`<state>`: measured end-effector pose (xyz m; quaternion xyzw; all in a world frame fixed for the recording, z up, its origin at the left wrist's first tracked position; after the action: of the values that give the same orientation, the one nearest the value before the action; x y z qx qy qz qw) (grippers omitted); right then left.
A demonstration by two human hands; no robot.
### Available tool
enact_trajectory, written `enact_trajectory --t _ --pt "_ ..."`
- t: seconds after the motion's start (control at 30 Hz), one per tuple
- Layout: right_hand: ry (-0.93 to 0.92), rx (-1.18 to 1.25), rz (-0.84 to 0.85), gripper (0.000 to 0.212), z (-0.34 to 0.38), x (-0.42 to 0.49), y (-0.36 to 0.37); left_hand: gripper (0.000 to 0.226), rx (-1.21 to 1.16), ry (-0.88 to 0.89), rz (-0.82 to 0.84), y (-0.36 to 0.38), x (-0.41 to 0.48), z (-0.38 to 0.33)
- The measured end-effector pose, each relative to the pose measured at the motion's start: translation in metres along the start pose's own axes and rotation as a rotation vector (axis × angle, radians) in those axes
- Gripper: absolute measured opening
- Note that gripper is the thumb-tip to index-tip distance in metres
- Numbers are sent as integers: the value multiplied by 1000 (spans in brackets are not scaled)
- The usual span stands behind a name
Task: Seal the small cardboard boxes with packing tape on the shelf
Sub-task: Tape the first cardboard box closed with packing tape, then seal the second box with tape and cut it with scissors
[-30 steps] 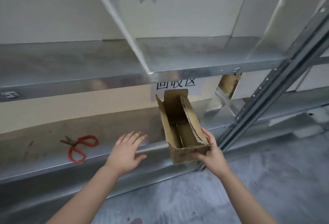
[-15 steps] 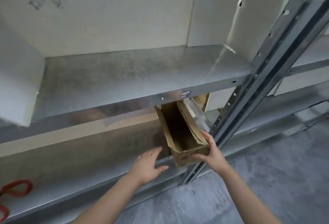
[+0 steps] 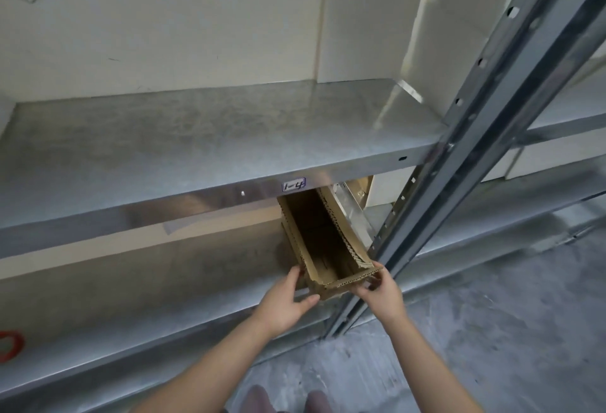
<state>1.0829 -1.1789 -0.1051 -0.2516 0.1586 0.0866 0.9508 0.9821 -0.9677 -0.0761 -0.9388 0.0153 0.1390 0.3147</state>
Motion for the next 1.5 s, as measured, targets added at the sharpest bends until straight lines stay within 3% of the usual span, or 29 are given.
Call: enact_trajectory --t 0.17,0.33,0.47,0.67,1.17,1.5 --pt "-28 -91 -69 83 4 -40 -17 75 158 33 -63 -5 -31 -4" --pt "-357 -403 -115 67 29 -120 -17 66 572 158 -150 -21 -94 -12" --pt "-622 -632 -41 61 67 -173 25 65 806 193 -193 -48 -140 -6" --pt "-801 -842 135 62 119 -245 146 64 873 59 -262 -111 -223 55" --pt "-909 -821 338 60 202 -488 508 64 842 -231 -349 -323 -536 322" --pt "-1039 -815 511 59 271 -607 731 62 781 -425 -451 -457 -691 489"
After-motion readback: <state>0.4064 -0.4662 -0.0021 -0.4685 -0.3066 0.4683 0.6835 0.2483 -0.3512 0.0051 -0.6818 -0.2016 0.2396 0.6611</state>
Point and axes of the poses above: each hand's wrist, its own x-axis towards the middle knuckle, its own y-axis out of the palm, z = x × y, the point moved 6 cm from there along x, towards the middle knuckle, and after that the axes turned 5 degrees about y, right-handed, at the moved point
